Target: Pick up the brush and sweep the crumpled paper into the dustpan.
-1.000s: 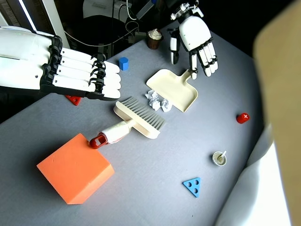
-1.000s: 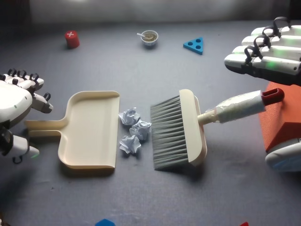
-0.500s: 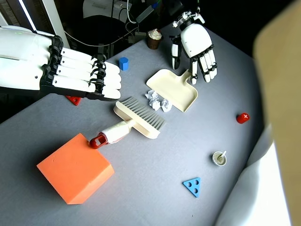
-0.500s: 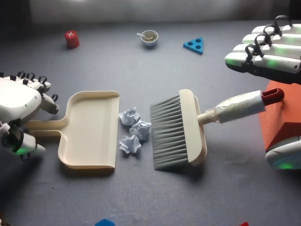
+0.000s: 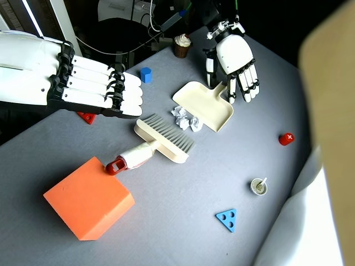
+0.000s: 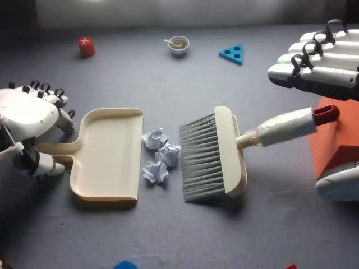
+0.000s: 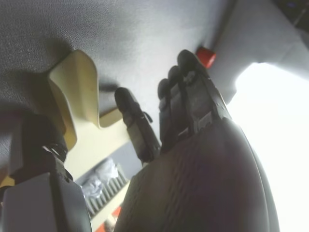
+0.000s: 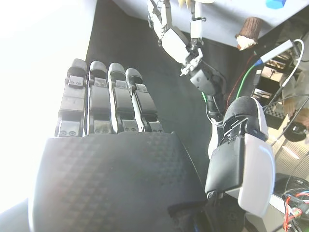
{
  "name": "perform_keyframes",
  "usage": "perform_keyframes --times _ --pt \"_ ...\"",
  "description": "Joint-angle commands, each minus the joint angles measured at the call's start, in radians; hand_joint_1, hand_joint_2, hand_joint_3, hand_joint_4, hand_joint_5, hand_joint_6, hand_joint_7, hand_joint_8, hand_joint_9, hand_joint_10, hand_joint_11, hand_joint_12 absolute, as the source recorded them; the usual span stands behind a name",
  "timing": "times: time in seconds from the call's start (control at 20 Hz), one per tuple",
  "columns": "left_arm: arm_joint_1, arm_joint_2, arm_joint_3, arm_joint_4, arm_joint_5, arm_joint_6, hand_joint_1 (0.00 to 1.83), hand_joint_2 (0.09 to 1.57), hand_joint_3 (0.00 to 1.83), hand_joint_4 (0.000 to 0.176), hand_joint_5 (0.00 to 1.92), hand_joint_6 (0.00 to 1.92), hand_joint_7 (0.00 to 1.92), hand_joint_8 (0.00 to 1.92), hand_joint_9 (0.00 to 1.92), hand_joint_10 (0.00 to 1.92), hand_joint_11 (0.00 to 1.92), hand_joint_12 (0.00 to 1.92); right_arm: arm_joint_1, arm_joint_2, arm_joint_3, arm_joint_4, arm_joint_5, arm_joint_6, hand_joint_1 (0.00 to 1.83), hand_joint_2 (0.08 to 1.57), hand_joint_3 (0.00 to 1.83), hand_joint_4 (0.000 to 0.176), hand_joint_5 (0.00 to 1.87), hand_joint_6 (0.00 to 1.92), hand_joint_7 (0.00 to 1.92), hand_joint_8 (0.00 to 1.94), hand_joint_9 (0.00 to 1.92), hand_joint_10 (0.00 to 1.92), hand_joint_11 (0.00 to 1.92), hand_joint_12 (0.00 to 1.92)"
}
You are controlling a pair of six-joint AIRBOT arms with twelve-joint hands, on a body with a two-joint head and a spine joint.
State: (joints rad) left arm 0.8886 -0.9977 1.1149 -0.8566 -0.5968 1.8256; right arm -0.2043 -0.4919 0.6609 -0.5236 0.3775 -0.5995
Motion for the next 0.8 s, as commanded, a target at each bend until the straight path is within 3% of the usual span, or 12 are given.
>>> perform_keyframes --times 0.0,0.05,0.1,0.15,0.2,0.25,0.4,0.5,0.65,0.75 --pt "-0.009 -0.008 0.007 0.019 -0.074 0.007 0.86 1.08 0.00 0.107 0.73 0.00 0.25 0.00 0.20 0.00 0.18 0.17 0.011 0.013 0.003 0.026 0.099 0.004 0.00 0.96 0.00 0.000 0.07 0.01 0.08 0.01 0.07 0.01 0.09 0.01" --pt "-0.013 -0.009 0.008 0.019 -0.072 0.009 0.90 1.08 0.00 0.072 0.81 0.00 0.23 0.00 0.17 0.00 0.14 0.18 0.011 0.013 0.004 0.026 0.099 0.004 0.00 0.96 0.00 0.000 0.07 0.01 0.08 0.01 0.07 0.01 0.09 0.01" --pt "-0.022 -0.010 0.010 0.017 -0.066 0.018 1.08 1.07 0.01 0.009 1.04 0.65 0.25 0.02 0.19 0.01 0.12 0.24 0.009 0.013 0.004 0.026 0.098 0.004 0.03 0.96 0.00 0.000 0.06 0.00 0.07 0.00 0.07 0.00 0.08 0.01" --pt "-0.030 -0.011 0.012 0.017 -0.057 0.024 1.08 1.07 0.01 0.009 1.04 0.65 0.25 0.02 0.19 0.01 0.12 0.24 0.009 0.013 0.004 0.026 0.097 0.004 0.03 0.96 0.00 0.000 0.06 0.00 0.07 0.00 0.07 0.00 0.08 0.01" --pt "-0.034 -0.010 0.014 0.017 -0.050 0.028 1.10 1.09 0.00 0.000 1.02 0.86 0.27 0.01 0.20 0.00 0.10 0.33 0.009 0.013 0.005 0.026 0.096 0.004 0.03 0.95 0.00 0.000 0.07 0.00 0.08 0.00 0.08 0.01 0.09 0.01" --pt "-0.040 -0.012 0.018 0.017 -0.044 0.029 1.12 1.10 0.00 0.000 1.01 0.92 0.26 0.00 0.20 0.00 0.04 0.42 0.008 0.012 0.005 0.026 0.093 0.004 0.01 0.96 0.00 0.000 0.06 0.00 0.07 0.00 0.07 0.00 0.08 0.01" --pt "-0.045 -0.013 0.022 0.017 -0.041 0.036 1.13 1.10 0.00 0.000 1.01 0.93 0.25 0.00 0.20 0.00 0.00 0.52 0.005 0.009 0.005 0.026 0.071 -0.005 0.00 0.95 0.00 0.000 0.06 0.00 0.08 0.00 0.07 0.00 0.09 0.01" --pt "-0.052 -0.013 0.027 0.011 -0.033 0.051 1.12 1.11 0.00 0.000 1.00 0.94 0.24 0.00 0.17 0.00 0.00 0.38 -0.009 0.001 0.000 0.110 0.052 -0.130 0.00 0.96 0.00 0.000 0.05 0.00 0.06 0.00 0.06 0.00 0.08 0.01" --pt "-0.072 -0.011 0.037 0.005 -0.010 0.065 1.11 1.11 0.00 0.000 1.00 0.95 0.25 0.00 0.18 0.00 0.00 0.46 -0.033 -0.015 -0.003 0.272 0.051 -0.306 0.00 0.96 0.00 0.000 0.06 0.00 0.07 0.00 0.06 0.00 0.08 0.00" --pt "-0.104 -0.007 0.036 -0.030 0.024 0.126 1.10 1.12 0.00 0.000 0.98 0.98 0.23 0.00 0.17 0.00 0.00 0.42 -0.054 -0.028 -0.015 0.384 0.068 -0.487 0.02 0.96 0.00 0.000 0.05 0.00 0.07 0.00 0.07 0.00 0.09 0.01"
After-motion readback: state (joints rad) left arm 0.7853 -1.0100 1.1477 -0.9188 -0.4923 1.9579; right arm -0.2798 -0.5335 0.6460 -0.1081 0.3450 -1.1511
